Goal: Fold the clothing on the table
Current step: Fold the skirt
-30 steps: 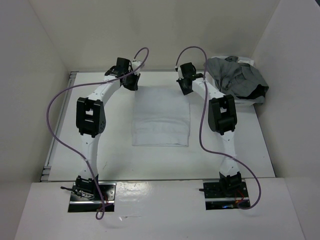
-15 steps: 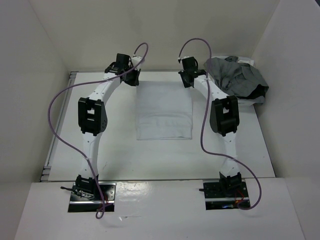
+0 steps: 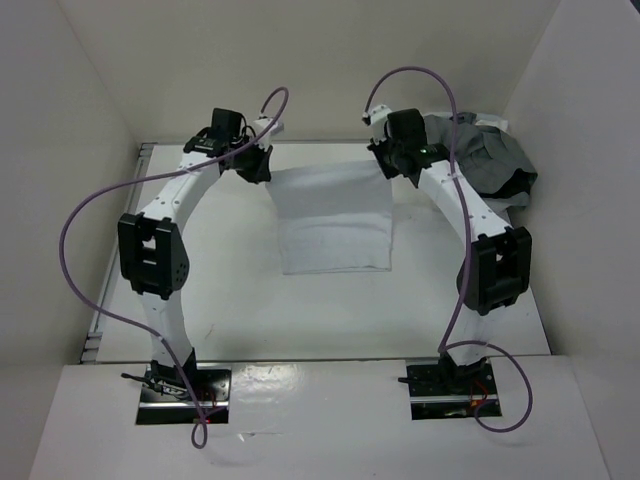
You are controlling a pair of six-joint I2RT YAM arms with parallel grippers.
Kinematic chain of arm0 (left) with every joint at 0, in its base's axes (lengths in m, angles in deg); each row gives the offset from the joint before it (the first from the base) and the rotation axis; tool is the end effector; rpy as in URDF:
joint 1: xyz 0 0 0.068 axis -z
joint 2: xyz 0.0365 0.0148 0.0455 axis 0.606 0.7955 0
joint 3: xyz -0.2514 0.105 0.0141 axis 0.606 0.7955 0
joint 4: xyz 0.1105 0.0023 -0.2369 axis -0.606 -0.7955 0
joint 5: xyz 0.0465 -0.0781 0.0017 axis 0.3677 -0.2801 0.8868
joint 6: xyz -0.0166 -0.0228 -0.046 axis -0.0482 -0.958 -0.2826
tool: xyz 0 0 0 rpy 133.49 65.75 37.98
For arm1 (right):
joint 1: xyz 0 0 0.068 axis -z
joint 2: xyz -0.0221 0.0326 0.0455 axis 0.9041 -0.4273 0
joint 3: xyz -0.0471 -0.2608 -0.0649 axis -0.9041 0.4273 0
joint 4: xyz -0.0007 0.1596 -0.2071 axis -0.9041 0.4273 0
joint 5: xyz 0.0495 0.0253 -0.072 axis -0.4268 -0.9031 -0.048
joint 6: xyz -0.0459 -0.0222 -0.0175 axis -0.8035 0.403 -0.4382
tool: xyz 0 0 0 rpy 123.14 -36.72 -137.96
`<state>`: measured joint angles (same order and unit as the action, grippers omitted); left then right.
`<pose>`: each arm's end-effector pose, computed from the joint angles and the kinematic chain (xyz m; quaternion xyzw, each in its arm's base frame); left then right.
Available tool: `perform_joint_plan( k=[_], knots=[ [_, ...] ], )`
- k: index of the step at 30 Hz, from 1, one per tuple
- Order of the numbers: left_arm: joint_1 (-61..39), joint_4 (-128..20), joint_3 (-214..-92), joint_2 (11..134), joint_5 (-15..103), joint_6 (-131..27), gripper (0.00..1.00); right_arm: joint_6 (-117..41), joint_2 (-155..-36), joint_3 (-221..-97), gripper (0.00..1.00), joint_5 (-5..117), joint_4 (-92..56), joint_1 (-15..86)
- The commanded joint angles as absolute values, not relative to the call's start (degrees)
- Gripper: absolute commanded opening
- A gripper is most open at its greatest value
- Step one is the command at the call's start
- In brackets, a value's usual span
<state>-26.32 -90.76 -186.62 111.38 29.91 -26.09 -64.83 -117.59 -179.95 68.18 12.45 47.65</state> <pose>0.4476 -0.1007 0.3041 0.2733 0.8608 -0.1663 0.3959 0.4008 0.1202 0.3355 -0.2697 0.8542 -0.0445 0.4422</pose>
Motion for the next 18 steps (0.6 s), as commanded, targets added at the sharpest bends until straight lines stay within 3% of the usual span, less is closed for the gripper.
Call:
perform_joint_plan(
  k=[1,18],
  knots=[
    [-26.05,-92.91,-182.44,105.50,26.73,-20.48,0.00,-70.50,-115.58,-175.21,0.00,67.67,17.19,46.96],
    [-19.55,-98.27,-164.23,95.57,23.13,-16.25,0.00,-75.68,-111.53,-165.53,0.00,66.96,22.46,45.28]
  ],
)
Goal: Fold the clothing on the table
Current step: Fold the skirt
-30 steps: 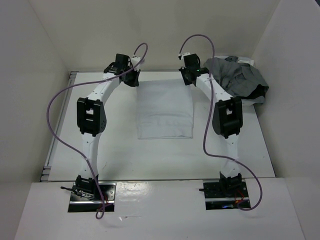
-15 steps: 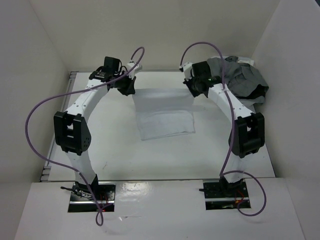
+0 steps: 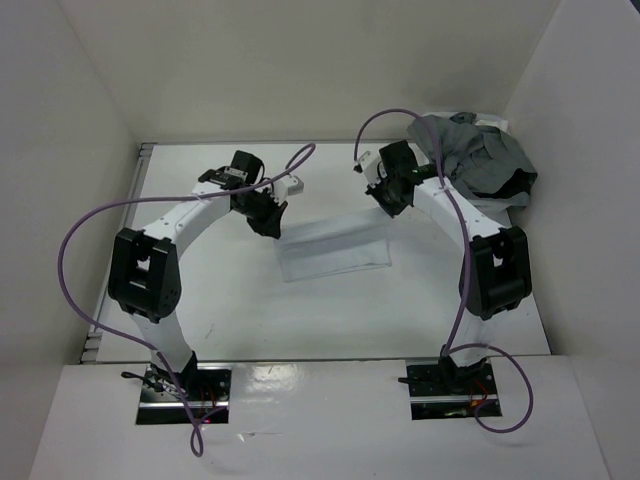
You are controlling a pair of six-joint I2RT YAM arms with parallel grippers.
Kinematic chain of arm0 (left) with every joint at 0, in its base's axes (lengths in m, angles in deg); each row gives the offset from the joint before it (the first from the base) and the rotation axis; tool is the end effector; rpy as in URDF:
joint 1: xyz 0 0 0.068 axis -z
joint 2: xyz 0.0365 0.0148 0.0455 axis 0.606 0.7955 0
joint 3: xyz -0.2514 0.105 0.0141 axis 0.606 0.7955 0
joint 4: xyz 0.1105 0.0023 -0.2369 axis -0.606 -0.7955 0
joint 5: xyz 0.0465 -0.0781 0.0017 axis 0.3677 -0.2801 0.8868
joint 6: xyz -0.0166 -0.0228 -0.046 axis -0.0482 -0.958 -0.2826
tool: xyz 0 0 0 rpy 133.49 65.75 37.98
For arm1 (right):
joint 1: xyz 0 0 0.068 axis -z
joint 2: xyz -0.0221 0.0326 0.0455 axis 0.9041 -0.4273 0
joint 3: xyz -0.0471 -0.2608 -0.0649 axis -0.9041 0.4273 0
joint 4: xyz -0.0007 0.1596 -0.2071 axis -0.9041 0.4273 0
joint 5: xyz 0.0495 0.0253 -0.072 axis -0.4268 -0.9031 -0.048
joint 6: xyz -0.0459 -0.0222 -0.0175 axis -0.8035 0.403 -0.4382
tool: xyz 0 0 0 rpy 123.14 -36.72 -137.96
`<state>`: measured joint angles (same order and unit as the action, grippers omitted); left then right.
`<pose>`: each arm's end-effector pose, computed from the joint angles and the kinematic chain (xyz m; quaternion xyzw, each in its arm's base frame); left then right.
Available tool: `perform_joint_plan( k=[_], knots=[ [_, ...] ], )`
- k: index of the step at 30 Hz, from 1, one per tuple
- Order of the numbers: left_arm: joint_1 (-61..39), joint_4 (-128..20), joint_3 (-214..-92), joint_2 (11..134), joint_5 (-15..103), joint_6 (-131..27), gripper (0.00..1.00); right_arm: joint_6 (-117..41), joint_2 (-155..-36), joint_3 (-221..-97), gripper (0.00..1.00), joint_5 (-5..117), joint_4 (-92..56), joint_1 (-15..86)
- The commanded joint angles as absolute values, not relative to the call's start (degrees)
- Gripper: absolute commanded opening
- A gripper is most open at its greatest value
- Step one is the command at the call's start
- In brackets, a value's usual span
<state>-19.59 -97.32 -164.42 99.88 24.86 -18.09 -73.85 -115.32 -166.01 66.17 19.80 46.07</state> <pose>0.3594 -0.1321 0.2553 0.3793 0.8612 -0.2189 0.2581 0.3634 0.1211 0.2616 -0.3821 0.8775 -0.0446 0.2864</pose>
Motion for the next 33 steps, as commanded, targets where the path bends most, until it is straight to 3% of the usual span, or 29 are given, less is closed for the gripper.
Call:
perform_joint_plan(
  k=[1,7,13,17,19,22,27,33],
  knots=[
    [-19.02,-98.27,-163.36,95.56,24.00,-16.25,0.00,-76.21,-111.01,-165.53,0.00,66.44,22.99,44.76],
    [-19.02,-98.27,-162.12,95.56,25.94,-15.72,0.00,-78.76,-110.48,-163.87,0.00,65.91,28.08,40.98],
    [-19.02,-99.32,-161.60,94.95,26.46,-15.20,0.05,-80.79,-109.96,-162.72,0.25,63.27,35.30,37.90],
    [-19.02,-99.85,-160.20,93.72,26.47,-15.20,0.20,-82.11,-109.43,-161.49,0.34,63.44,37.06,37.37],
    [-19.02,-100.37,-159.49,92.93,25.85,-15.20,0.28,-82.63,-108.90,-160.35,0.46,65.55,37.06,37.37],
    [-19.02,-100.38,-158.08,90.65,25.32,-15.20,0.37,-82.63,-107.67,-158.16,0.54,67.75,35.75,37.37],
    [-19.02,-100.99,-156.76,88.79,25.85,-15.20,0.43,-81.41,-106.61,-158.85,0.55,67.76,33.73,37.37],
    [-27.87,-99.32,-158.25,87.74,22.60,-21.51,0.51,-75.53,-110.56,-164.65,0.69,62.75,29.87,36.15]
  ],
)
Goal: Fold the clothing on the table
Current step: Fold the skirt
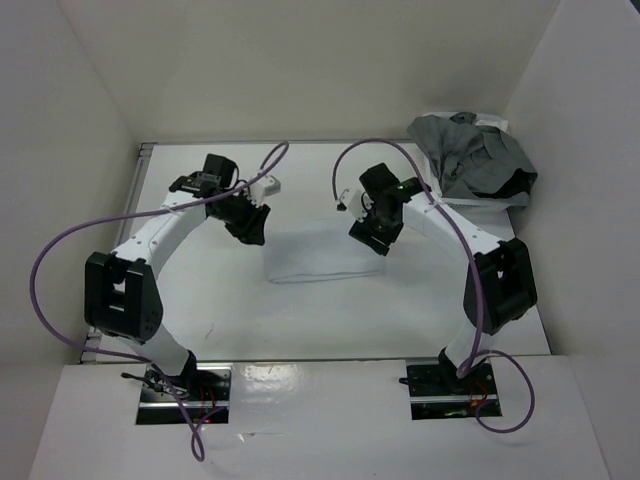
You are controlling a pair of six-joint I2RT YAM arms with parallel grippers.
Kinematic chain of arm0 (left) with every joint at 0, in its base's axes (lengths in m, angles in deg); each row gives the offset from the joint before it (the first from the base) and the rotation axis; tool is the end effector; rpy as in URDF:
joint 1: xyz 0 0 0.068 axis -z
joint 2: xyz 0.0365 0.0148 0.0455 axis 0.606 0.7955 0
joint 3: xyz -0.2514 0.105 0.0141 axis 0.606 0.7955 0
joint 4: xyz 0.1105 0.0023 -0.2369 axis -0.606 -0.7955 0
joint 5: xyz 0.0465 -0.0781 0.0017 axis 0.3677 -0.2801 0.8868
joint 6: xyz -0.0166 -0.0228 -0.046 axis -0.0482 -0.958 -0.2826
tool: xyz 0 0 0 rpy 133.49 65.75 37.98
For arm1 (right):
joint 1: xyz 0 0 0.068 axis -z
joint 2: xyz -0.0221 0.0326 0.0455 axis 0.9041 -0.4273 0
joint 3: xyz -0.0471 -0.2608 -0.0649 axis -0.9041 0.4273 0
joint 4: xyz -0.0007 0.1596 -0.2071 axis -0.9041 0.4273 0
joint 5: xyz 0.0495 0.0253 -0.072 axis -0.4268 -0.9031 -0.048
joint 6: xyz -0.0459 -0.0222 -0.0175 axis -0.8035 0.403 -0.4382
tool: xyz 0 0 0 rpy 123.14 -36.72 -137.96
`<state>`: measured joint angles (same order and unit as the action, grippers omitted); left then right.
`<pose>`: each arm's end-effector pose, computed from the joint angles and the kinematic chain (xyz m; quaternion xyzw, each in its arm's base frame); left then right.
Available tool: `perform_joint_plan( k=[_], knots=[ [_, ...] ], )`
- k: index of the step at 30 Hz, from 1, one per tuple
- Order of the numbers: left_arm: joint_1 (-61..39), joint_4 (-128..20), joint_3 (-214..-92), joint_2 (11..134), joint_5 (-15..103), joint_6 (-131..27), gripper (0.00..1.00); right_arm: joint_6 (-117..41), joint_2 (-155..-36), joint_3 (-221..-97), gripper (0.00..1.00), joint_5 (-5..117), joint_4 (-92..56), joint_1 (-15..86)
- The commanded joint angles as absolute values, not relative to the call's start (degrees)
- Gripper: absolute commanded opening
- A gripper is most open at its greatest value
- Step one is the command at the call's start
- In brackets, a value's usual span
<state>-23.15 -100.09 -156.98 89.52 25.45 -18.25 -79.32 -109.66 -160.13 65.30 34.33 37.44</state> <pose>0.3224 -0.0980 0.2745 0.3504 0.8742 -0.2061 0.2656 0.2954 0.1513 0.2519 -0.5051 0.8472 -0.0218 0.1630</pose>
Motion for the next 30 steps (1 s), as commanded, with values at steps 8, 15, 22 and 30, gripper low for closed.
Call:
perform_joint_plan(
  k=[8,15,22,30],
  knots=[
    [-28.61,-92.65,-157.03,91.86,24.79,-27.32,0.61,-69.63,-114.17,-165.01,0.78,64.42,22.91,36.14],
    [-24.56,-89.13,-159.84,100.04,29.89,-30.40,0.61,-65.32,-117.51,-165.01,0.78,63.80,22.38,36.14],
    [-22.89,-84.74,-161.59,105.75,33.84,-32.51,0.61,-63.03,-118.04,-163.17,0.79,65.73,22.38,35.61],
    [-20.26,-84.73,-163.44,108.48,38.06,-35.85,0.61,-59.96,-119.70,-160.53,0.83,66.96,22.38,35.61]
  ],
)
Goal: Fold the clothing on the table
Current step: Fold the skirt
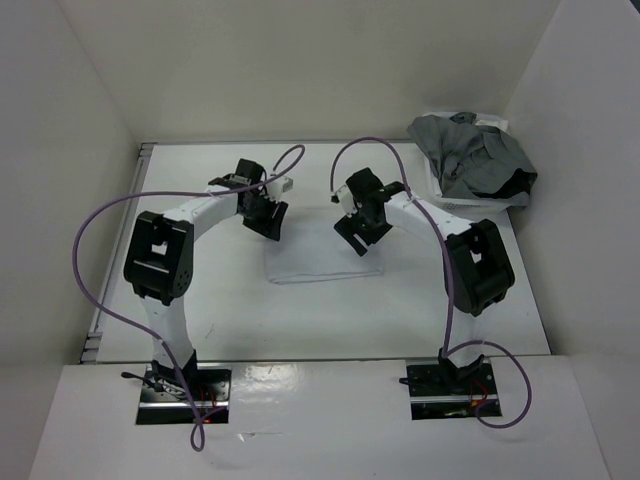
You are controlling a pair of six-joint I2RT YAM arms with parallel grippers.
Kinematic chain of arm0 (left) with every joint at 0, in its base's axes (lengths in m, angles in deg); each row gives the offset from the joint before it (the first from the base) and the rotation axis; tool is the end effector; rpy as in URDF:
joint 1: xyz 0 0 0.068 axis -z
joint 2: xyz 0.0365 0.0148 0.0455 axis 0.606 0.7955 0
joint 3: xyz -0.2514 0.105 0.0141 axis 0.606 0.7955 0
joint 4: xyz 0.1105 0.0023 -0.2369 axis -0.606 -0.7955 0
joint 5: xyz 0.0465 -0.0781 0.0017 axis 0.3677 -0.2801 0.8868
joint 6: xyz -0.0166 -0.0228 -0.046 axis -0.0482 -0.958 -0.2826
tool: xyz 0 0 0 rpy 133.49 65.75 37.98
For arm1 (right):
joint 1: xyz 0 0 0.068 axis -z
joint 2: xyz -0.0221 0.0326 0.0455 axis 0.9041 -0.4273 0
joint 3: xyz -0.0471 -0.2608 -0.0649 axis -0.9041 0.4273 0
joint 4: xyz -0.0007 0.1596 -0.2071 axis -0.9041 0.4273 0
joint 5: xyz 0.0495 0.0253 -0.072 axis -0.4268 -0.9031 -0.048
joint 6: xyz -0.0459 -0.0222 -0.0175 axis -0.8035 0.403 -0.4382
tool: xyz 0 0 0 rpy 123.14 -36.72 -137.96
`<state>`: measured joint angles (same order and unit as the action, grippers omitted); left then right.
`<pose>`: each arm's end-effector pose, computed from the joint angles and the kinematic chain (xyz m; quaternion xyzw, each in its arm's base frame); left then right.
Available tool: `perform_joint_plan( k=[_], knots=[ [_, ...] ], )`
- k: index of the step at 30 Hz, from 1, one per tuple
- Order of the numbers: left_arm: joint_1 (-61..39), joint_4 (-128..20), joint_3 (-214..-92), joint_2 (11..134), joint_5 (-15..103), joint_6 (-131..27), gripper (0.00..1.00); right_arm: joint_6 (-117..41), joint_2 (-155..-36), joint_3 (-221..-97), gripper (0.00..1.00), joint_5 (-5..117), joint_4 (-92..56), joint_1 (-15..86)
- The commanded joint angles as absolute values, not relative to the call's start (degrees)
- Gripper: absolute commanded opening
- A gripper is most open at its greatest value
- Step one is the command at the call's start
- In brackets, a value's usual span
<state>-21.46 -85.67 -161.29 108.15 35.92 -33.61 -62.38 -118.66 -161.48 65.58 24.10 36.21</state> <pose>0.3926 -0.1219 0.1929 0.2246 0.9302 -0.1572 0.2441 0.3277 0.1768 0.2132 -0.3824 0.9049 0.0040 0.1867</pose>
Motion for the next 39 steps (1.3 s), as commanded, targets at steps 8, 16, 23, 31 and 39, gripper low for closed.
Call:
perform_joint_plan(
  k=[8,16,23,31,39],
  knots=[
    [-18.06,-84.73,-162.92,109.01,44.91,-39.10,0.63,-57.50,-122.52,-161.58,0.84,70.21,23.61,35.61],
    [-17.52,-85.26,-161.86,110.06,52.39,-41.73,0.63,-54.86,-124.36,-159.91,0.84,75.22,21.07,35.61],
    [-17.52,-86.32,-162.39,112.00,54.41,-43.32,0.63,-52.57,-128.49,-162.45,0.84,79.00,19.13,35.61],
    [-17.00,-86.93,-164.84,114.28,56.44,-43.85,0.63,-52.05,-130.87,-166.49,0.84,80.76,17.99,36.67],
    [-17.00,-87.99,-172.14,119.29,58.63,-43.85,0.63,-52.75,-134.82,-172.30,0.84,82.52,16.93,37.72]
  ],
)
